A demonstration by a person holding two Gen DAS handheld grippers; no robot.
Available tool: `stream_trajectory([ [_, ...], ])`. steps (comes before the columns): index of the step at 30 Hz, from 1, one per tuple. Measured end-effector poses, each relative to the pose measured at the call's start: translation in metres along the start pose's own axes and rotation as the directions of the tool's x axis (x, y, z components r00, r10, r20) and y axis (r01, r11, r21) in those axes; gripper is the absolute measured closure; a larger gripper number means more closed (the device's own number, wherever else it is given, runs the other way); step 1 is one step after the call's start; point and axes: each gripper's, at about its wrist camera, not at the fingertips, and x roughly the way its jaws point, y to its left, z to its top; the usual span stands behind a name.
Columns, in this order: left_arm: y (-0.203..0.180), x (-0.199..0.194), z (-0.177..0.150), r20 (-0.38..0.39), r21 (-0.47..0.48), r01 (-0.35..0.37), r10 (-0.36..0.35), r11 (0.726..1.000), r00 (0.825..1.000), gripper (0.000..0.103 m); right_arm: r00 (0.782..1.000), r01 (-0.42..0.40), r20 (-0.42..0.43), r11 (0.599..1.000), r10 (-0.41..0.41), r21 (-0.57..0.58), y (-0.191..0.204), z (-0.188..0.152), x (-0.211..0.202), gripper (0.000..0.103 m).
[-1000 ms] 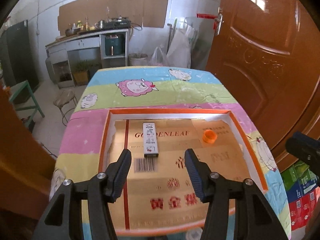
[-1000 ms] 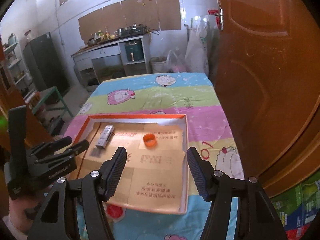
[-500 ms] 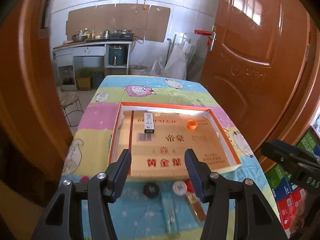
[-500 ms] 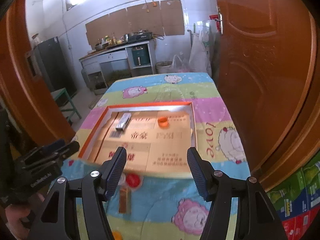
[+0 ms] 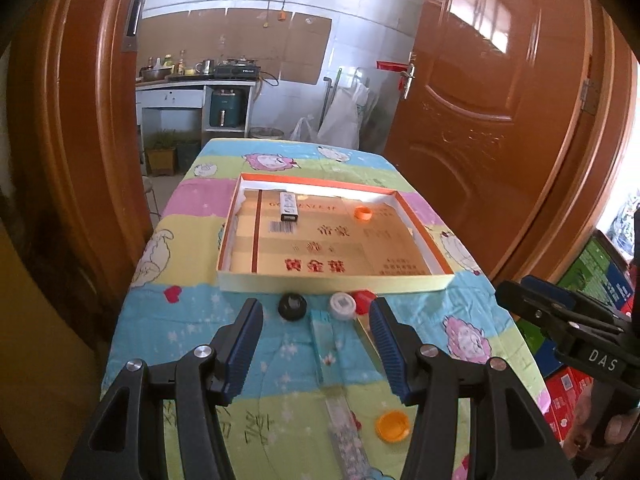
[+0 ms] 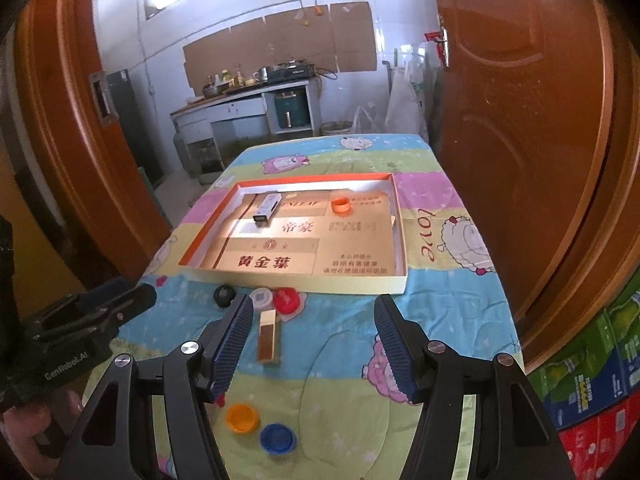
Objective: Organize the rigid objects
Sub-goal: 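Withdraw both tools back toward the remaining items on the cloth, then grasp the clear glitter tube with left tool while right grasps blue cap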
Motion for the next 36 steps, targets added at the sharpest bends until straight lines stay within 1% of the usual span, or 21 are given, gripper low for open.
stream_trajectory([
  [6, -0.004, -0.014, -0.017, 0.004, 0.003, 0.001, -0.001, 1.000, 1.000, 0.048, 1.000, -0.005, 0.009, 1.000, 0.005, -0.015, 0.004, -0.019, -0.011, 0.038],
  [13, -0.005, -0.021, -0.044, -0.001, 0.004, -0.009, 0.009, 1.000, 1.000, 0.048, 1.000, -0.019, -0.008, 1.000, 0.019, -0.024, 0.005, -0.043, -0.012, 0.038],
  [17, -0.014, -0.019, -0.058, 0.006, 0.055, -0.052, 0.052, 0.997, 0.999, 0.048, 1.000, -0.026, -0.018, 0.999, 0.025, -0.041, 0.008, -0.058, -0.012, 0.038],
  [22, -0.015, -0.005, -0.078, -0.053, 0.040, -0.028, 0.030, 0.999, 0.998, 0.048, 0.999, -0.026, -0.032, 0.997, 0.024, -0.066, 0.011, -0.072, -0.010, 0.038],
  [24, -0.017, 0.000, -0.085, -0.066, 0.043, -0.020, 0.022, 0.999, 0.998, 0.048, 0.999, -0.027, -0.039, 0.997, 0.025, -0.066, 0.011, -0.076, -0.008, 0.038],
  [31, -0.018, 0.018, -0.092, -0.106, 0.038, -0.027, 0.031, 0.999, 0.994, 0.048, 0.998, -0.028, -0.057, 0.999, 0.025, -0.047, 0.003, -0.082, 0.000, 0.038],
  [33, -0.017, 0.024, -0.093, -0.118, 0.030, -0.036, 0.039, 0.999, 0.992, 0.050, 0.998, -0.029, -0.060, 0.999, 0.026, -0.043, 0.001, -0.083, 0.001, 0.038],
  [34, -0.017, 0.026, -0.094, -0.124, 0.027, -0.039, 0.042, 0.999, 0.991, 0.056, 0.998, -0.030, -0.061, 0.999, 0.028, -0.042, 0.001, -0.083, 0.001, 0.038],
  [35, -0.017, 0.029, -0.095, -0.133, 0.026, -0.042, 0.045, 0.999, 0.990, 0.060, 0.998, -0.032, -0.062, 0.999, 0.029, -0.040, 0.001, -0.083, 0.002, 0.038],
  [36, -0.018, 0.031, -0.096, -0.136, 0.029, -0.040, 0.044, 0.999, 0.990, 0.060, 0.998, -0.033, -0.063, 0.999, 0.031, -0.040, 0.000, -0.084, 0.002, 0.038],
])
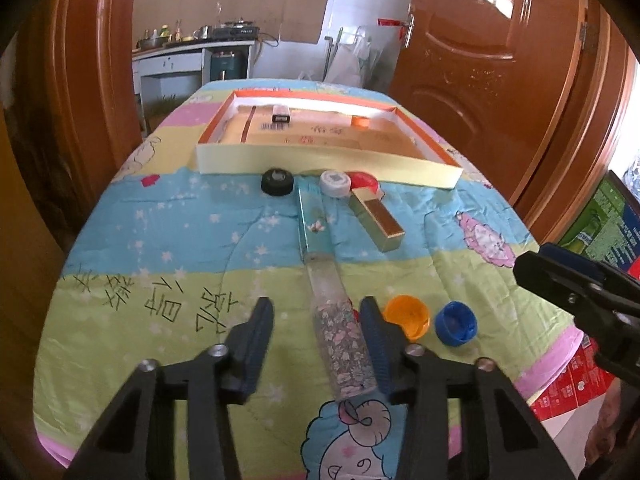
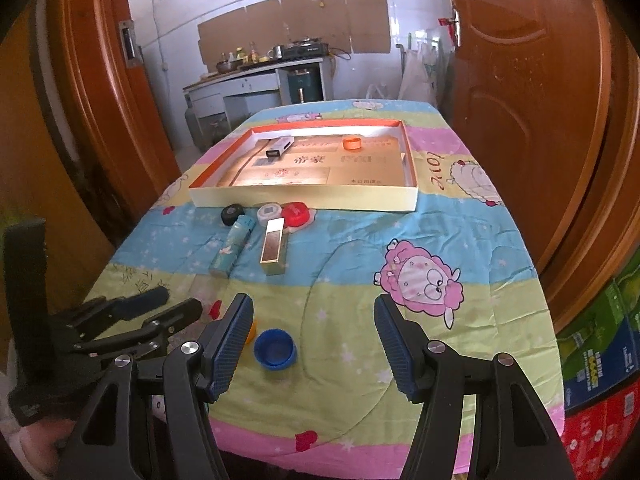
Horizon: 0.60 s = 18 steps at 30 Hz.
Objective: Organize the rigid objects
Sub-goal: 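Grasp the clear glitter tube with left tool while right grasps blue cap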
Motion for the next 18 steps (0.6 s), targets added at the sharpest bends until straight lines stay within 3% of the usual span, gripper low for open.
stream_trajectory([
  [10, -0.007, 0.012, -0.005, -0.015, 0.031, -0.017, 0.018, 0.999, 1.000, 0.061, 1.000, -0.015, -0.020, 1.000, 0.015, 0.004, -0.005, -0.007, 0.009, 0.038],
  [12, -0.006, 0.011, -0.005, -0.011, 0.033, -0.011, 0.012, 0.999, 1.000, 0.064, 0.999, -0.024, -0.034, 1.000, 0.024, -0.001, -0.004, -0.012, 0.013, 0.038],
  [14, -0.004, 0.012, -0.006, -0.005, 0.028, 0.021, -0.021, 0.999, 1.000, 0.076, 0.998, -0.040, -0.055, 0.999, 0.039, -0.011, -0.004, -0.018, 0.018, 0.038],
  [18, -0.001, 0.011, -0.007, 0.004, 0.021, 0.048, -0.048, 0.999, 0.999, 0.081, 0.993, -0.076, -0.090, 0.996, 0.073, -0.039, 0.002, -0.029, 0.025, 0.038],
])
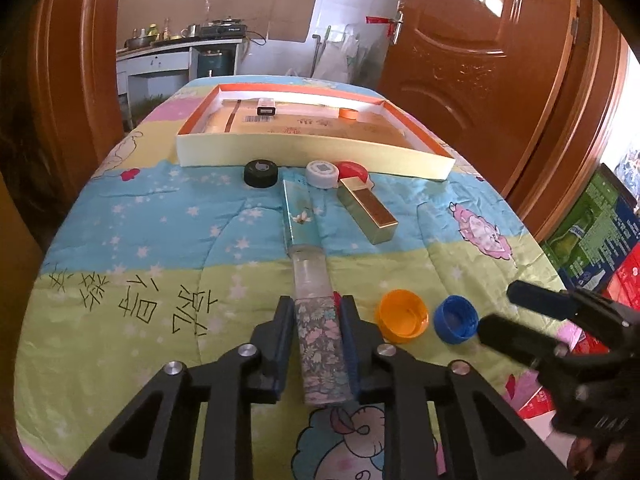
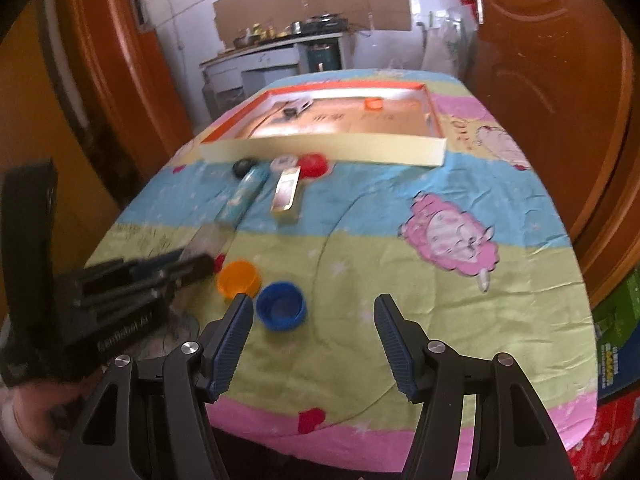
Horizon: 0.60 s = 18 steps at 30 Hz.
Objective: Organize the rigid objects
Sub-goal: 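Grasp the clear glitter tube with left tool while right grasps blue cap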
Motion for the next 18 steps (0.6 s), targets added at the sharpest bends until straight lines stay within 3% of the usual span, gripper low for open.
stream_trajectory([
  [4, 0.000, -0.002, -0.001, 0.005, 0.008, 0.003, -0.003, 1.000, 1.000, 0.082, 1.000, 0.001, -0.009, 0.999, -0.002, -0.048, 0.009, -0.004, 0.007, 0.038],
  [5, 0.000, -0.002, -0.001, 0.006, 0.010, 0.003, -0.003, 1.000, 1.000, 0.082, 1.000, 0.001, -0.017, 0.998, -0.002, -0.055, 0.011, -0.005, 0.010, 0.041],
  [7, 0.001, -0.003, -0.001, 0.008, 0.015, -0.002, 0.002, 1.000, 1.000, 0.082, 0.999, 0.000, -0.032, 0.998, -0.002, -0.066, 0.013, -0.006, 0.015, 0.055],
  [18, 0.003, -0.003, -0.001, 0.014, 0.024, 0.011, -0.012, 1.000, 1.000, 0.082, 0.998, 0.054, -0.024, 0.991, -0.057, -0.120, 0.021, 0.000, 0.025, 0.072],
])
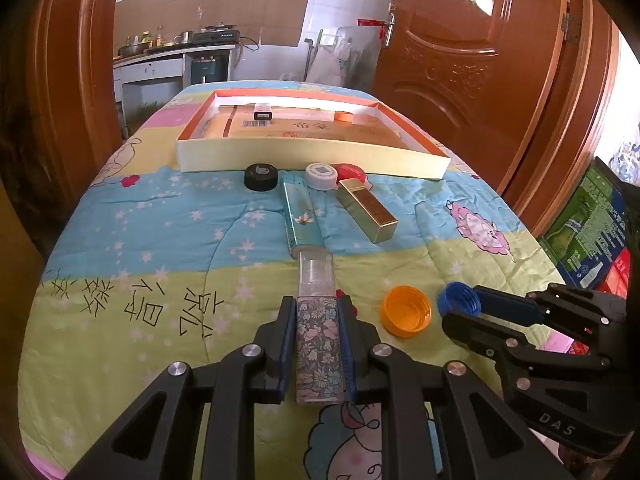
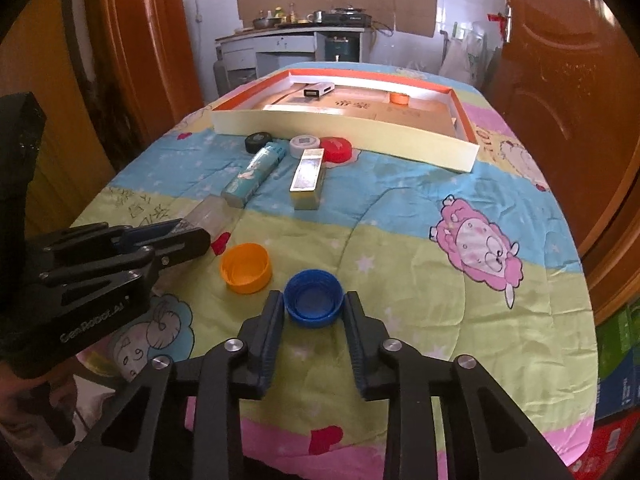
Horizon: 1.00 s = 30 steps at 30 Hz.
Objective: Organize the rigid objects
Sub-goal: 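Grasp the clear glitter tube with left tool while right grasps blue cap, then carry glitter tube and blue cap into the cardboard lid with both tools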
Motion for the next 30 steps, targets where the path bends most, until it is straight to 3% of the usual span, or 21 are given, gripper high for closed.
stream_trajectory([
  [11, 0.006, -0.012, 0.006, 0.020, -0.015, -0.009, 0.009, 1.000, 1.000, 0.082, 1.000, -0.014, 0.023, 0.999, 0.013, 0.048, -0.008, 0.004, -0.010, 0.072],
  [20, 0.002, -0.028, 0.020, 0.061, -0.001, 0.003, -0.003, 1.000, 0.998, 0.082, 0.997, 0.015, 0.071, 0.996, -0.021, 0.093, -0.021, 0.012, -0.028, 0.072],
  [30, 0.001, -0.030, 0.045, 0.089, 0.004, 0.015, -0.015, 1.000, 0.996, 0.082, 0.994, 0.002, 0.109, 0.995, -0.013, 0.101, -0.027, 0.034, -0.034, 0.072],
])
